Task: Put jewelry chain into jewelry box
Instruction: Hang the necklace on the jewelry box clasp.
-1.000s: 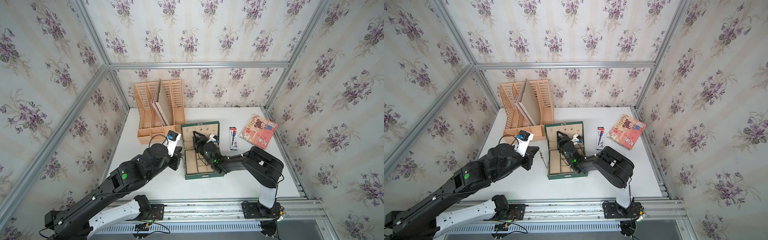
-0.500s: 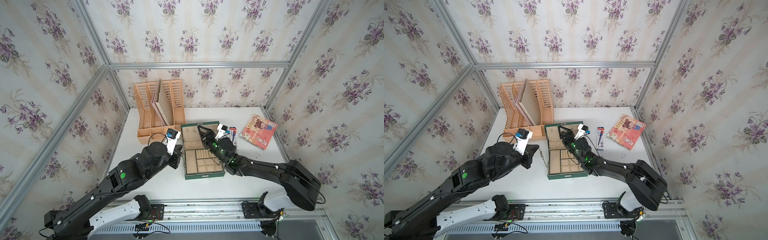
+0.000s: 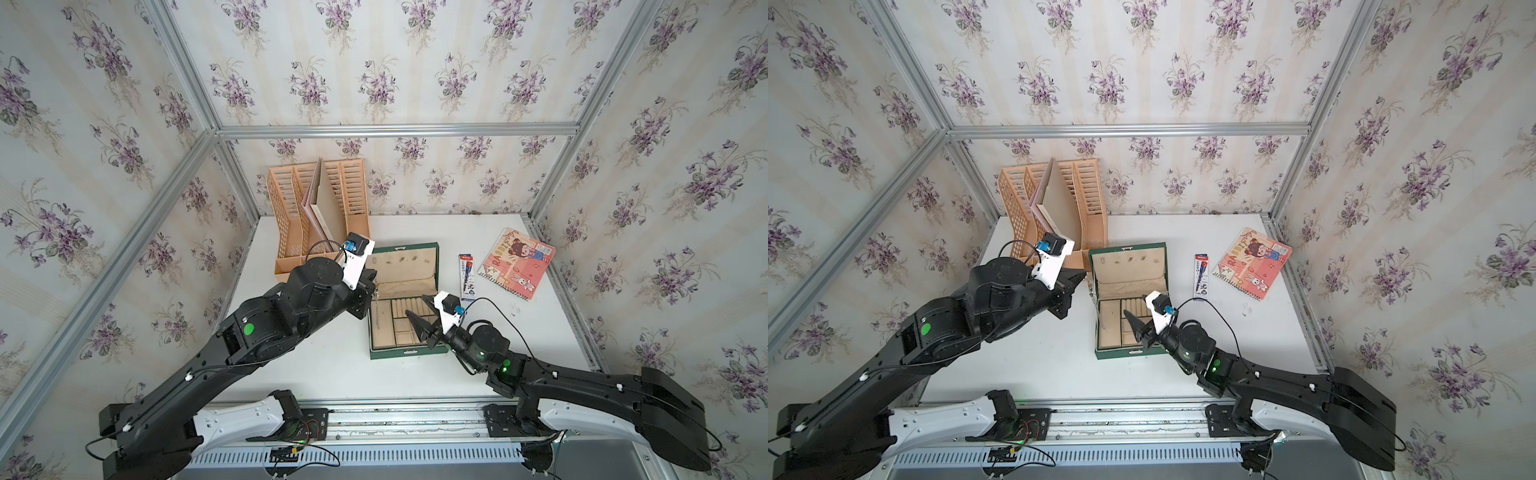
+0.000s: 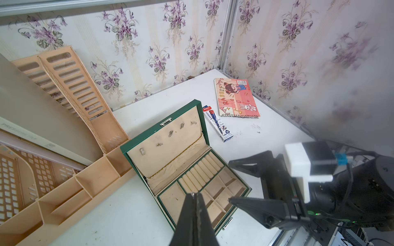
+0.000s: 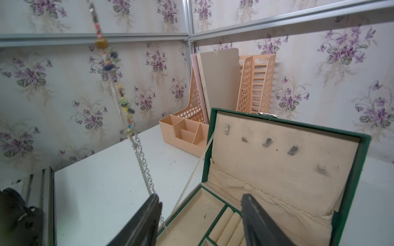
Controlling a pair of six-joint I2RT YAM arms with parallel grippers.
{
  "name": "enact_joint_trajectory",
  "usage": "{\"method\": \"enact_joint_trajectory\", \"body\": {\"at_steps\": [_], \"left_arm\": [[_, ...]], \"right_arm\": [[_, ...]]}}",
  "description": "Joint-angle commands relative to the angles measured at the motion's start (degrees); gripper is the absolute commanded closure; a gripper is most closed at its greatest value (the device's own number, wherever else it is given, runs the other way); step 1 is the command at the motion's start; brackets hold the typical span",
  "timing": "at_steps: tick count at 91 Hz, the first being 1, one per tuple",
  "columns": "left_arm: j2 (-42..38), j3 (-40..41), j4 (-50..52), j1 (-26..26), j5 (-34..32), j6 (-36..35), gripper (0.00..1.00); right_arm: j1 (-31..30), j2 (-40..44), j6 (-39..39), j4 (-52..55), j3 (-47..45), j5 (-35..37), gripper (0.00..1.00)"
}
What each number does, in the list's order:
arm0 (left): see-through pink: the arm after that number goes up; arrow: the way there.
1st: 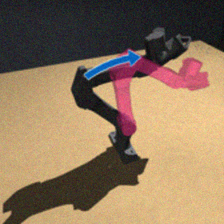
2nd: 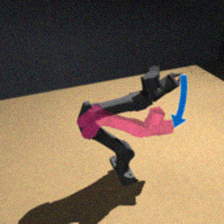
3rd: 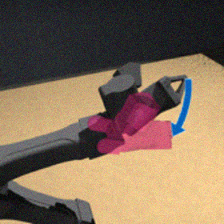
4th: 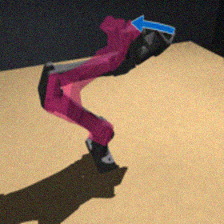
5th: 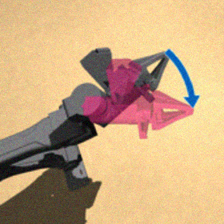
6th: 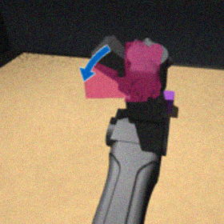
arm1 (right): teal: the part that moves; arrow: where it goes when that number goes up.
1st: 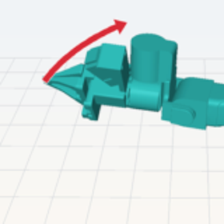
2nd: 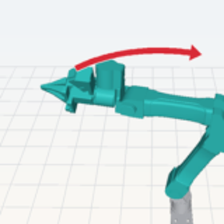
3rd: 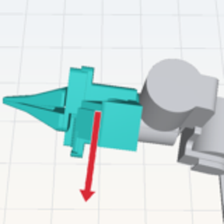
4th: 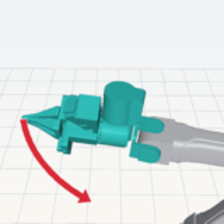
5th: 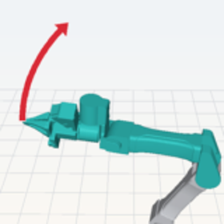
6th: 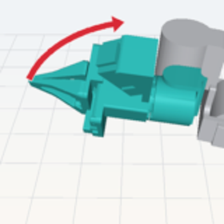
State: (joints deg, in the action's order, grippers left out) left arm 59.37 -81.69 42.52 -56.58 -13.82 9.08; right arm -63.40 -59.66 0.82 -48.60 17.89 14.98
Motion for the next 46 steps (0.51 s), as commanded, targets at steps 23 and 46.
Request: {"method": "enact_joint_trajectory", "body": {"at_steps": [23, 46], "left_arm": [[3.18, -3.45, 0.08, 0.06, 1.32, -1.87, 1.00], [3.80, -3.83, -0.40, 0.06, 1.59, -2.13, 1.00]], "right_arm": [[-3.90, -13.15, 10.75, -27.26, 1.19, -2.43, 0.46], [-3.92, -18.57, 9.66, -27.19, 5.39, -2.35, 0.53]]}}
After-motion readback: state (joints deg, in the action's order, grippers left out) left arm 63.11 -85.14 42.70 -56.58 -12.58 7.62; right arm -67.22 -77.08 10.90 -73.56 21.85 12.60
